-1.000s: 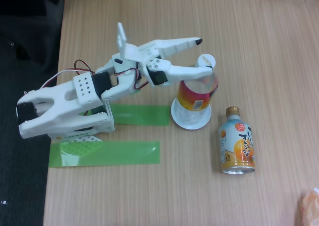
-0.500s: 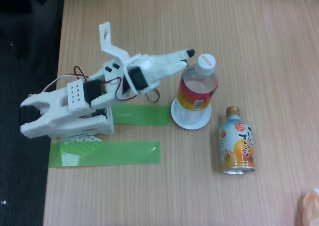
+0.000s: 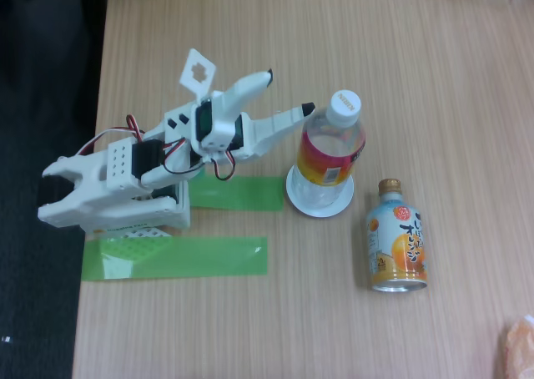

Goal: Pick up the plastic bottle and stand it up on the white place

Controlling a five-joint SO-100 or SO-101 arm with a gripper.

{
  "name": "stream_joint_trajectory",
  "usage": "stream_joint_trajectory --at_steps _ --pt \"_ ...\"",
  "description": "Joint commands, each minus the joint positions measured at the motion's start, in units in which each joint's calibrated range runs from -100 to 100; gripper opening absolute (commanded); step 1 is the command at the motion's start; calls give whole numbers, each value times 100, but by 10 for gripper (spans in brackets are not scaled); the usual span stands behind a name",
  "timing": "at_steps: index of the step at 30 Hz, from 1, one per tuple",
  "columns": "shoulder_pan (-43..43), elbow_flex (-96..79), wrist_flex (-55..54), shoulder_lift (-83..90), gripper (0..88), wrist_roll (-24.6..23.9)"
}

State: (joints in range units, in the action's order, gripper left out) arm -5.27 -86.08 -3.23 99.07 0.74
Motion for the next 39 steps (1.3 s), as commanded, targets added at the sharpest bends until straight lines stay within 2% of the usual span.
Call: stream_joint_trajectory --at_steps 1,20,23,29,39 --pt "75 93 -72 34 322 170" --pt "82 835 -184 34 321 433" --pt "142 582 -810 34 321 433" --pt "860 -360 -2407 34 321 501" --pt "964 -1319 -5033 34 321 454"
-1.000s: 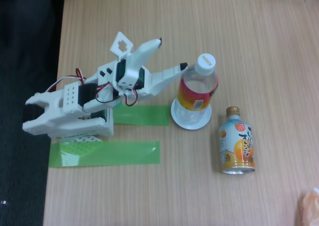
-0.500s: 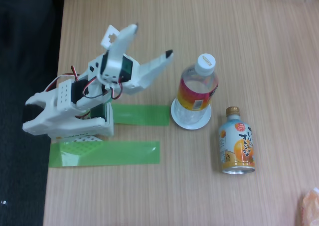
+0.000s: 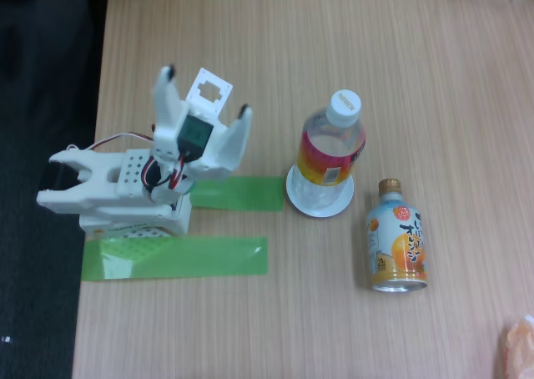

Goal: Pick up the plastic bottle and stand it up on the white place

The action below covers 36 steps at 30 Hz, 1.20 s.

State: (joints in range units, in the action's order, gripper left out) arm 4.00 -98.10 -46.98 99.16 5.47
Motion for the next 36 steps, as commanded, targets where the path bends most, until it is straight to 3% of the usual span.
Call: stream_joint_trajectory --at_steps 1,5,12,17,24,30,36 --pt "37 -126 -795 25 321 -19" --pt "37 -126 -1121 25 301 -25" --pt "60 -126 -1731 25 101 -25" --pt "445 -126 -2520 25 24 -30" --pt "637 -126 -3353 25 11 -98" --pt "682 -126 -4048 25 10 -780" --pt "645 -126 -4452 25 10 -770"
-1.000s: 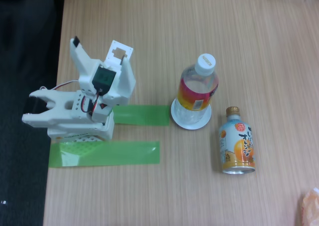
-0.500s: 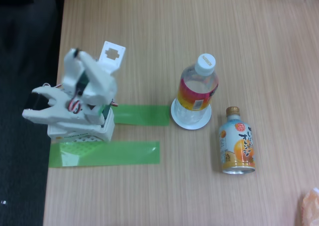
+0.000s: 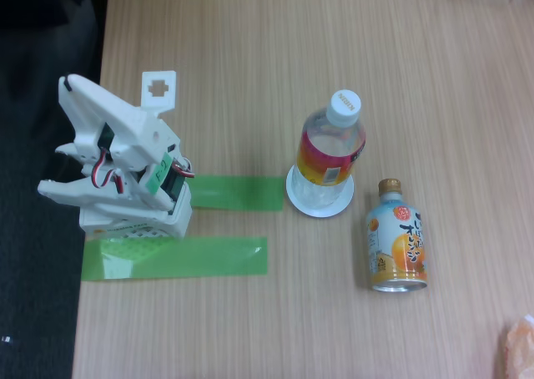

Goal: Pick up the plastic bottle and stand it up on the white place

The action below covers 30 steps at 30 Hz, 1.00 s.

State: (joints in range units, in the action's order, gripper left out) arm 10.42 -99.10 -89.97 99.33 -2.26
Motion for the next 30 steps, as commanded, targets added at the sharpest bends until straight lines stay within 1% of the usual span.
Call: stream_joint_trajectory --at_steps 1,5,6,30 --pt "2 -27 -264 9 10 3" --pt "-5 -27 -925 9 10 -23" --pt "-5 -27 -951 9 10 -28" --pt "10 -27 -942 9 13 -23"
